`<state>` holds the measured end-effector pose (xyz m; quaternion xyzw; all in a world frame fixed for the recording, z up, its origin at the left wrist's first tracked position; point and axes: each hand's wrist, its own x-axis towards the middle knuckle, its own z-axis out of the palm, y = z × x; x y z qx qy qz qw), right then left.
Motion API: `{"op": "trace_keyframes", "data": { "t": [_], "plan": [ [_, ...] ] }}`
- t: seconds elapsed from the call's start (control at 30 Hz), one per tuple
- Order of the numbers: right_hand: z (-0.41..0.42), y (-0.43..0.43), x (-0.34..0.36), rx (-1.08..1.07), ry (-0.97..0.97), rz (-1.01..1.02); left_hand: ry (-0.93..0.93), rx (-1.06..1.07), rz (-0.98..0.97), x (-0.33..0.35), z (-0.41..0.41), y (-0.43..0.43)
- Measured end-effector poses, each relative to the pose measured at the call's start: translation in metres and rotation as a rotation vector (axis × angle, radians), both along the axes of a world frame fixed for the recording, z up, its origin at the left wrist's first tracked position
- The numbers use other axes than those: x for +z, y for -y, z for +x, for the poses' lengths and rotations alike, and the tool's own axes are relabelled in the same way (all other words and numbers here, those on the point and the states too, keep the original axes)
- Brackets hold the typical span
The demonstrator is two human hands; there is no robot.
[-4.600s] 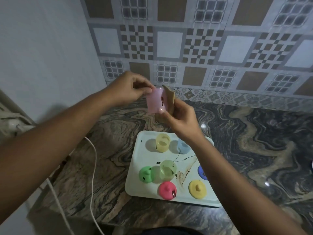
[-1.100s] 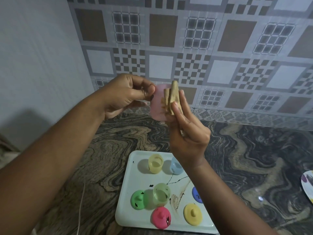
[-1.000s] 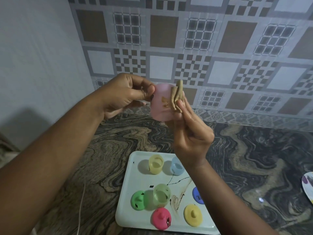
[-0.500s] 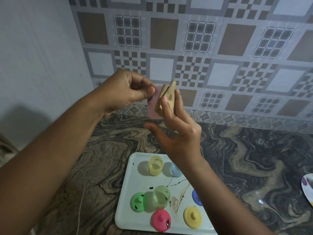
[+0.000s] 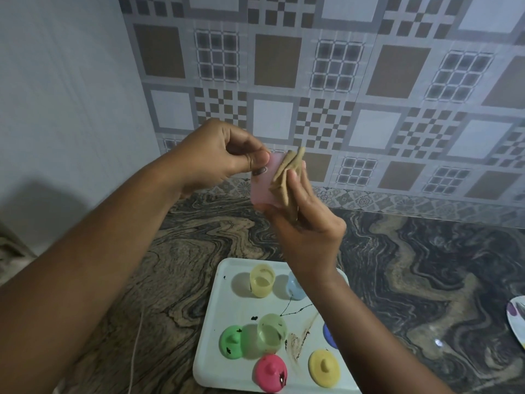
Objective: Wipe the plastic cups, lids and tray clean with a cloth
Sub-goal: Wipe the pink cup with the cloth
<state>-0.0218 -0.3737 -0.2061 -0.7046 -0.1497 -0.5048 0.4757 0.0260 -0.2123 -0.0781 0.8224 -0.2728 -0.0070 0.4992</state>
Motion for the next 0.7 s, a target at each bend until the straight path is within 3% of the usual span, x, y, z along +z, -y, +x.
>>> {"op": "trace_keyframes", "data": {
  "t": [0.23,0.47,0.63,0.7],
  "plan": [
    [0.0046,0.0026,0.0062,0.153,-0.086,0.172,-0.074,-0.016,-0.112,-0.0033,0.0035,-0.0071],
    [0.0084,0.0067,0.0031,0.042,-0.026,-0.007,-0.012,-0.030,-0.100,0.0000,0.0023,-0.0039],
    [0.0063,0.0045,0.0023,0.347,-0.095,0.299,-0.131,-0.046,-0.225,-0.0020,0.0025,-0.0050],
    [0.0056,0.0050,0.0032,0.324,-0.118,0.260,-0.134,-0.026,-0.225,-0.0028,0.0035,-0.0052]
  ]
}}
